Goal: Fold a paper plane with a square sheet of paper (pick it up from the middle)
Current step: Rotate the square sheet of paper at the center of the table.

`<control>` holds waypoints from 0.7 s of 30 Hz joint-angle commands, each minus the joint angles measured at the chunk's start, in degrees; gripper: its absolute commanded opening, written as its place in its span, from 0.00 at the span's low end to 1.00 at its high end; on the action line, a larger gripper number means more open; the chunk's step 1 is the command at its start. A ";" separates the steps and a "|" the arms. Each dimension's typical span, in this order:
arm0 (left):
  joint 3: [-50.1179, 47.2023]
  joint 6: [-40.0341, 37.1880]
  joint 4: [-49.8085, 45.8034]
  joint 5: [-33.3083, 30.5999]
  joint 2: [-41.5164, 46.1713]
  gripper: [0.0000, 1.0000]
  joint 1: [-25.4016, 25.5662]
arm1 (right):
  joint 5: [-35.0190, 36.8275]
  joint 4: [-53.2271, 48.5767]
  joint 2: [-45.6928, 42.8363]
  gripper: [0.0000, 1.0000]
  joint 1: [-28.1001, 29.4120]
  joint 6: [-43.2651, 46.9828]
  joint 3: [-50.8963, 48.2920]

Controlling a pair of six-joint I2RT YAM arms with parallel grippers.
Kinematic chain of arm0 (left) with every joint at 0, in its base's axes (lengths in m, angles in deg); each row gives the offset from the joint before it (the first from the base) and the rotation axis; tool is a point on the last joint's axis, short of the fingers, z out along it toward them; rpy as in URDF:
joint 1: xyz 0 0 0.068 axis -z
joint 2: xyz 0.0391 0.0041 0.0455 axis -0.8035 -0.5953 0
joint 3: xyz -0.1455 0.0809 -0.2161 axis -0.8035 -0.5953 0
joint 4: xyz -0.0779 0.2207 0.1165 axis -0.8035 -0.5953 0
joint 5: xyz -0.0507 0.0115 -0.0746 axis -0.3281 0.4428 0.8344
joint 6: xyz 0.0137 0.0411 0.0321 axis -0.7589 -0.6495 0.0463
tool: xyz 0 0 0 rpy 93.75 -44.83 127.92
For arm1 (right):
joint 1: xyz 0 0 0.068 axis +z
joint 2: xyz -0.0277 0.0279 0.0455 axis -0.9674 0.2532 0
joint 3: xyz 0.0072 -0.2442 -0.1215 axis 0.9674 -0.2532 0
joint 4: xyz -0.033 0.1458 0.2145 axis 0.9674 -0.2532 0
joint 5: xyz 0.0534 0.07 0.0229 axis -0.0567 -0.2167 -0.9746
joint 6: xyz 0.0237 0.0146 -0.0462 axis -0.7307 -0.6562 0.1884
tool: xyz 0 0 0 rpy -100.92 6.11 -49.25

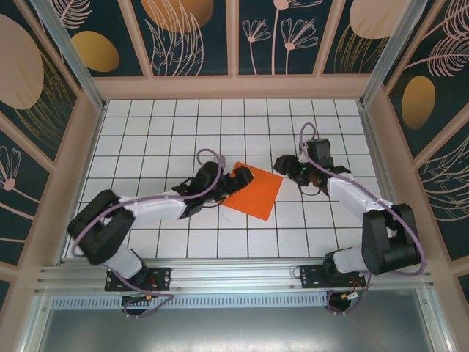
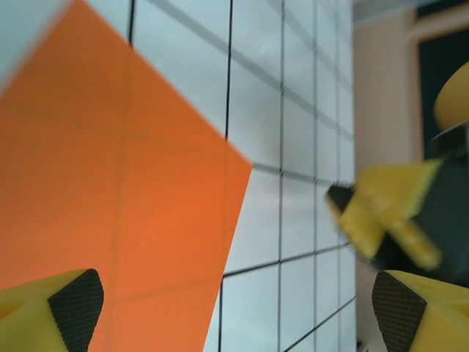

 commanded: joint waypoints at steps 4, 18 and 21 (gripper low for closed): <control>-11.01 -0.96 -10.06 -18.82 17.06 0.99 -5.00 | -0.23 -0.03 6.10 0.58 14.12 -4.44 2.04; -12.63 -8.88 -18.91 -29.98 30.69 0.98 -6.61 | 6.11 -6.95 13.77 0.57 22.87 -0.90 0.51; -12.80 -9.44 -18.30 -29.83 30.69 0.98 -6.66 | 6.21 -9.94 10.42 0.57 20.79 2.73 -2.24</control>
